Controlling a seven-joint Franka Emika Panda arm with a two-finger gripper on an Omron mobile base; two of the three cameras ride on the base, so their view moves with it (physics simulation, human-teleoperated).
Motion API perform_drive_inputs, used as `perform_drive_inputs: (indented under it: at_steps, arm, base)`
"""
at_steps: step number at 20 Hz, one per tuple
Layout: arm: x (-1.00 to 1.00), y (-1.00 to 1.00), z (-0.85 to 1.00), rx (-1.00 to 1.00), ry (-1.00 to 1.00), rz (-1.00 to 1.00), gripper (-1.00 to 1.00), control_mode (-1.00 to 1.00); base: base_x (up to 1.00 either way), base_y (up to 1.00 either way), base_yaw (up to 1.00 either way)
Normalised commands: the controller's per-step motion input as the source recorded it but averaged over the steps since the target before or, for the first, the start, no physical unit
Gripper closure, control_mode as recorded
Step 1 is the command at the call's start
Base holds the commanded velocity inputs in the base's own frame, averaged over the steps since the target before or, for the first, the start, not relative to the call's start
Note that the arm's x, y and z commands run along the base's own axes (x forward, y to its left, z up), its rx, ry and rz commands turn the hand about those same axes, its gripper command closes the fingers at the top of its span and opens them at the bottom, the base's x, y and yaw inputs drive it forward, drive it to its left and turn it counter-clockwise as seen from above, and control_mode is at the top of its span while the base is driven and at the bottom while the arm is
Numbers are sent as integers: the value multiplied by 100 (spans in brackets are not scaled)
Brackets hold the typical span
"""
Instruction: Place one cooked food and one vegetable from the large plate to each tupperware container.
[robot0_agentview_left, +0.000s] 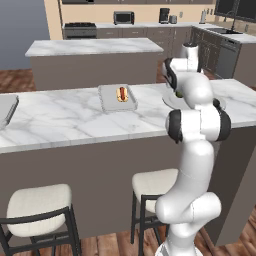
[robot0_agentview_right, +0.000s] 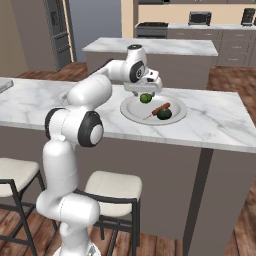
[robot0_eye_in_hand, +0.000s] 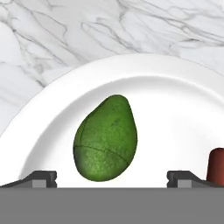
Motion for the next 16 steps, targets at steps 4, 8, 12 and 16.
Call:
perform_drive_inputs:
  at_steps: [4, 8, 12, 16]
  arm:
    - [31, 0, -11, 0, 4, 0, -100, -100]
    - [24, 0, -14, 0, 4, 0, -100, -100]
    - [1, 0, -20, 0, 6, 0, -100, -100]
    - [-7, 0, -29, 0, 7, 0, -100, -100]
  base:
    - [0, 0, 0]
    - [0, 0, 0]
    - [0, 0, 0]
    - [0, 0, 0]
